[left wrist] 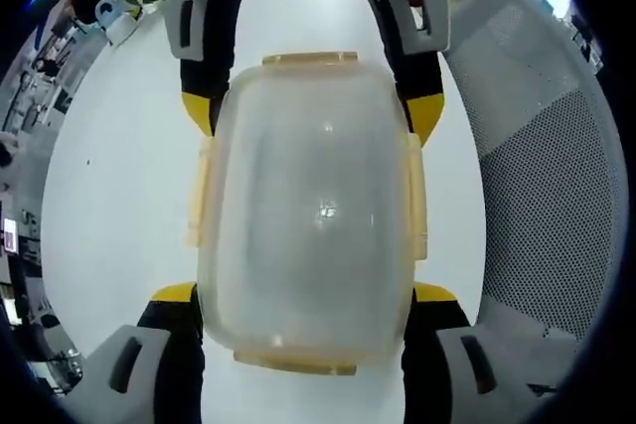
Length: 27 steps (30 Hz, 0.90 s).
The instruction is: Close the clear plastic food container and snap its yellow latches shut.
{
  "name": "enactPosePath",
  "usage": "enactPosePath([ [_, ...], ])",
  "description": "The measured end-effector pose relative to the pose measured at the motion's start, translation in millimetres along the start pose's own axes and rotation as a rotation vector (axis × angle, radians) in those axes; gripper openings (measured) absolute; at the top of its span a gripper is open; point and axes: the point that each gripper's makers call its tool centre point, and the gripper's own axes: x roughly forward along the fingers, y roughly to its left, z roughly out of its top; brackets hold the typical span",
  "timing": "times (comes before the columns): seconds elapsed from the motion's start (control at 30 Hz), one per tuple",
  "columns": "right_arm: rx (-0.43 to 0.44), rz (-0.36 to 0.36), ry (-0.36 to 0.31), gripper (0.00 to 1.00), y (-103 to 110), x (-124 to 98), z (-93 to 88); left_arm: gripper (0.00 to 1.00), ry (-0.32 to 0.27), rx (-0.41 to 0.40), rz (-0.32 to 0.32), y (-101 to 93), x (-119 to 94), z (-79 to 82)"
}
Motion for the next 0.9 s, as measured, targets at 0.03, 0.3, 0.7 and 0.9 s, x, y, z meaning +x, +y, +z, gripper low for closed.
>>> enactPosePath([
  [0.03,0.001,-0.001,0.002,0.87,-0.1,0.1,0.0,0.83,-0.006,-0.001,-0.001,0.1,-0.3,0.1],
  [0.3,0.001,0.002,0.007,0.87,-2.5,-0.4,-1.0,0.83,-0.009,-0.001,0.001,2.3,0.3,1.9],
  [0.7,-0.012,0.011,0.017,0.87,-16.3,2.1,0.4,0.83,-0.004,-0.015,0.004,14.6,3.3,0.6],
  [0.9,-0.005,0.007,0.011,0.87,-23.3,2.3,1.1,0.83,-0.011,-0.009,0.001,21.9,3.3,0.2],
])
